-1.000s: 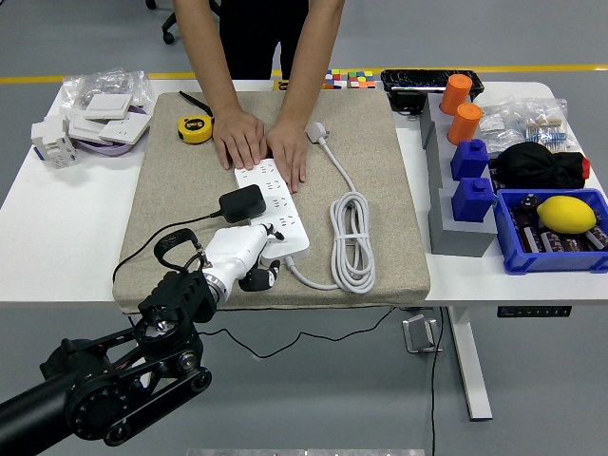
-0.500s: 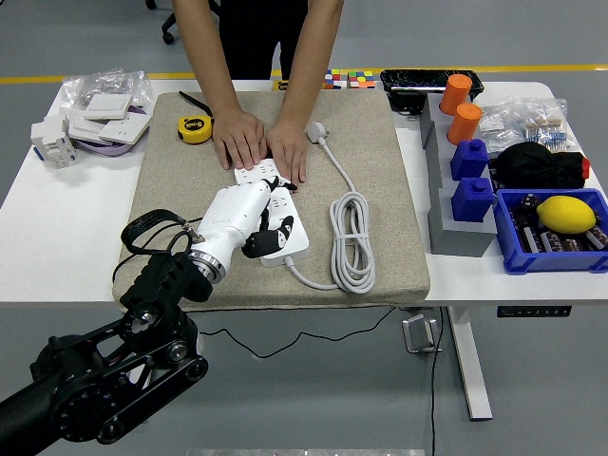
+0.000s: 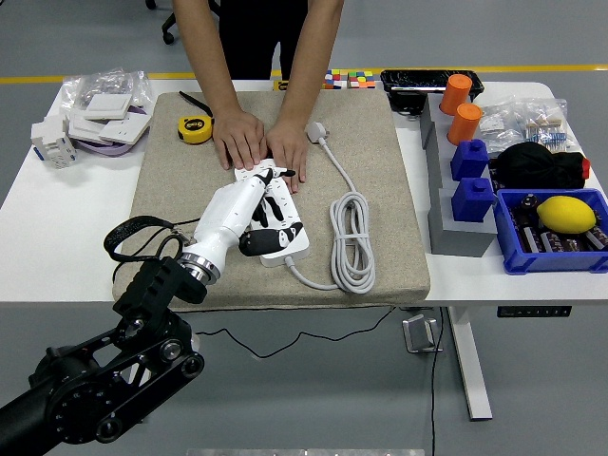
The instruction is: Pick up the plug,place it near the board,insert it into the board,press the button
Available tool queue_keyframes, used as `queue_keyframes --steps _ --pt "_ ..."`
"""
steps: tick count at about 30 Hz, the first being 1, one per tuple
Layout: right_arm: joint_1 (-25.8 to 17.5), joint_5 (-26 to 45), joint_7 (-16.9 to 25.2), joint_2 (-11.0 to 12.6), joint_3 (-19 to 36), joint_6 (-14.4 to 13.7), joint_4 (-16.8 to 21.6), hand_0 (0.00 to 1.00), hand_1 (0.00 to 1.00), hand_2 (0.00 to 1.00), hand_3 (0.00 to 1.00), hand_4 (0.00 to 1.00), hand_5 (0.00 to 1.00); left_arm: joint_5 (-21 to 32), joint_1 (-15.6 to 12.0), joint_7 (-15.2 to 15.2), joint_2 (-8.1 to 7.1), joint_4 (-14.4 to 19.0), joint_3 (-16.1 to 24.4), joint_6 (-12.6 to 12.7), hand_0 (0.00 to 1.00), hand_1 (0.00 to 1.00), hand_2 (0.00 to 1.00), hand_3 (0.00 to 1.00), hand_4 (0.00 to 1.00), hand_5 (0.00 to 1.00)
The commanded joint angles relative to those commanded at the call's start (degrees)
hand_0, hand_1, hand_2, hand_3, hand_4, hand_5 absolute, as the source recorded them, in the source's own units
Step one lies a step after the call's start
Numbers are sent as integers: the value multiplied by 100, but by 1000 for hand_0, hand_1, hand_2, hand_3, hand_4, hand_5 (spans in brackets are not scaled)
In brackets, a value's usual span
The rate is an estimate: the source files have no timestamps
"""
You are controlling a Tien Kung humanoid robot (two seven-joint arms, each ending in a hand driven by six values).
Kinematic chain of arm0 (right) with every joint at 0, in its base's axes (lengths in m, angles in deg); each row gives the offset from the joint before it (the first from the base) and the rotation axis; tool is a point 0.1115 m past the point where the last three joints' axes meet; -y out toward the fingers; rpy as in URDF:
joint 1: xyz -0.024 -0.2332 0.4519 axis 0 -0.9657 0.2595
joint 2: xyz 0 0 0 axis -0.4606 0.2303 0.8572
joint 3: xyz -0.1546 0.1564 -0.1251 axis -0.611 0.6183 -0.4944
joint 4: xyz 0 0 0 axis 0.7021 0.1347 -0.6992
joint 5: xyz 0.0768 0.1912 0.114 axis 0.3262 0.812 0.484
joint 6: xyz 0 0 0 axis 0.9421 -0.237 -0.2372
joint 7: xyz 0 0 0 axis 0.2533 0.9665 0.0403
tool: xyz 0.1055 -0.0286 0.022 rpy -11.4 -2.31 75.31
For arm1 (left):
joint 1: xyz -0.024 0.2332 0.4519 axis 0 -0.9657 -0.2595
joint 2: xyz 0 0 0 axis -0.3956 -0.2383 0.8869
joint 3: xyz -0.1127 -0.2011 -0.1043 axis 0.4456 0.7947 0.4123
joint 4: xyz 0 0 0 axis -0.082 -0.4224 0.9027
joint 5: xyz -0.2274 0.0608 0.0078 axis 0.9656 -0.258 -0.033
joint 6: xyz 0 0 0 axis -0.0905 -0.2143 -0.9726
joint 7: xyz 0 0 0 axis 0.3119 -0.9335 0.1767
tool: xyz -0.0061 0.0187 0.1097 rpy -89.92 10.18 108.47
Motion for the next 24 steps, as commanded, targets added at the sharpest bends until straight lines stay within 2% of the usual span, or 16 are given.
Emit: queue_keyframes --steps 1,2,6,7,13,14,19,20,24 --pt "-2 -4 -1 1 1 0 0 998 925 869 903 998 998 0 -2 11 -1 4 4 8 818 834 805 998 927 306" --pt "-5 -12 -3 3 7 -2 0 998 926 868 903 998 998 -7 0 15 -4 7 10 4 934 987 957 998 960 338" --pt "-9 -20 -3 15 7 -1 0 998 926 868 903 998 998 -17 4 -14 -16 -7 0 -34 934 987 957 998 960 338" --pt "-8 -33 -4 18 18 -4 0 998 926 868 902 998 998 -18 6 -20 -22 -9 -18 -58 794 858 818 998 975 364" --pt "-12 -49 -9 27 21 -6 0 998 926 868 902 998 998 9 44 -110 -31 -47 -152 -219 794 858 818 998 975 364" --pt "-11 -51 -9 29 20 -5 0 998 926 869 903 998 998 1 59 -139 -33 -54 -183 -245 368 447 480 998 901 314" --pt "-17 -58 -14 26 19 -5 0 998 926 869 903 998 998 -53 161 -278 -39 -140 -437 -333 368 447 480 998 901 314" --pt "-17 -60 -15 25 20 -5 0 998 925 868 903 998 998 -55 169 -284 -37 -152 -463 -333 249 164 250 995 745 190" --pt "-10 -59 -14 27 15 -4 0 998 925 868 903 998 998 -45 212 -312 -18 -234 -563 -347 249 164 250 995 745 190"
